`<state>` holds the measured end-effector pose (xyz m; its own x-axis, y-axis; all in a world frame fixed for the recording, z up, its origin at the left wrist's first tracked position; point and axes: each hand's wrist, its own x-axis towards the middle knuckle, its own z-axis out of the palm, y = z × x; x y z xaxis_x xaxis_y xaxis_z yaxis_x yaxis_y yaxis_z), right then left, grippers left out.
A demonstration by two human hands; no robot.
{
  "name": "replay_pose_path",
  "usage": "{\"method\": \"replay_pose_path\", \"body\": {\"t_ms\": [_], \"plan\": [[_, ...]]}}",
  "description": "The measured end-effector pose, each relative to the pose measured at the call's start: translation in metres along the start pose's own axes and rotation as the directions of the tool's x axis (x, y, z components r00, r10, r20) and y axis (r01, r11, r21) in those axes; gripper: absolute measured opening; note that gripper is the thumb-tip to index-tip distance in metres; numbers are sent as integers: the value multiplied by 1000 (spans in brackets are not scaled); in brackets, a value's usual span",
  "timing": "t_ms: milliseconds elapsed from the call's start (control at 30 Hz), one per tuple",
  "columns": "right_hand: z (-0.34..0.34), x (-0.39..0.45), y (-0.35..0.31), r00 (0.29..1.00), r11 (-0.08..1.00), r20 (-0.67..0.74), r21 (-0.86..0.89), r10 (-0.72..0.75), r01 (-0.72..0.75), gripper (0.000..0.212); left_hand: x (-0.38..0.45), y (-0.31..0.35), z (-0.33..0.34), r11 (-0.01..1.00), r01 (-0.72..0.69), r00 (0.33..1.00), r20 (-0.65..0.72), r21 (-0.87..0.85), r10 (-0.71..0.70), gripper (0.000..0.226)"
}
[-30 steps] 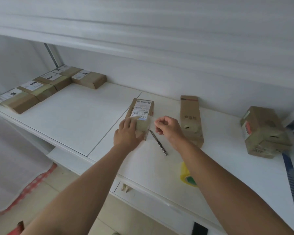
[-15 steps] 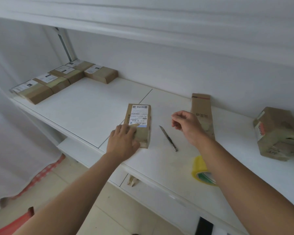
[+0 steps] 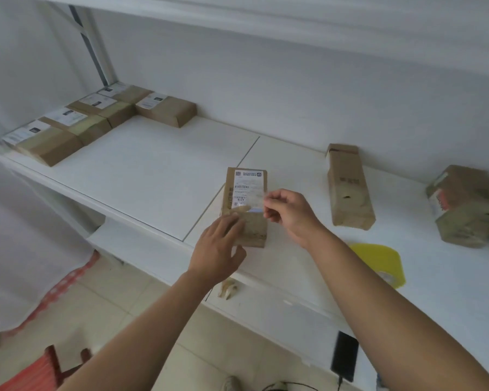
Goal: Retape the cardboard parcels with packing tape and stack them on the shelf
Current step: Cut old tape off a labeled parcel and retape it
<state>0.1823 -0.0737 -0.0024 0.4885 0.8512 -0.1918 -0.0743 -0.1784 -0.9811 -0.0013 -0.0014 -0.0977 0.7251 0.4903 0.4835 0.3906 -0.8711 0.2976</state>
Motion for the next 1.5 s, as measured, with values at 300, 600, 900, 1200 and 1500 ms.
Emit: {"method": "replay_pose_path", "body": {"t_ms": [300,600,900,1200,1500], "plan": [[23,-8,18,999,997,-47,-82,1,-5,13,-14,0,8,1000,0,1000,-30,-18,-1,64],[22,-2,26,997,971,-63,-237,-44,28,11,-3,20,-16,765,396,904,67,-508,-423,44],[19,2,29,998,927,-2,-371,-62,57,3,34,13,-33,503,638,720,219,-583,-659,23],[21,5,35,991,840,-7,-531,-134,110,4,20,9,-27,636,527,808,100,-563,-581,33],[26,1,39,986,817,16,-558,-165,146,23,2,12,-13,838,368,910,-27,-402,-413,35]]}}
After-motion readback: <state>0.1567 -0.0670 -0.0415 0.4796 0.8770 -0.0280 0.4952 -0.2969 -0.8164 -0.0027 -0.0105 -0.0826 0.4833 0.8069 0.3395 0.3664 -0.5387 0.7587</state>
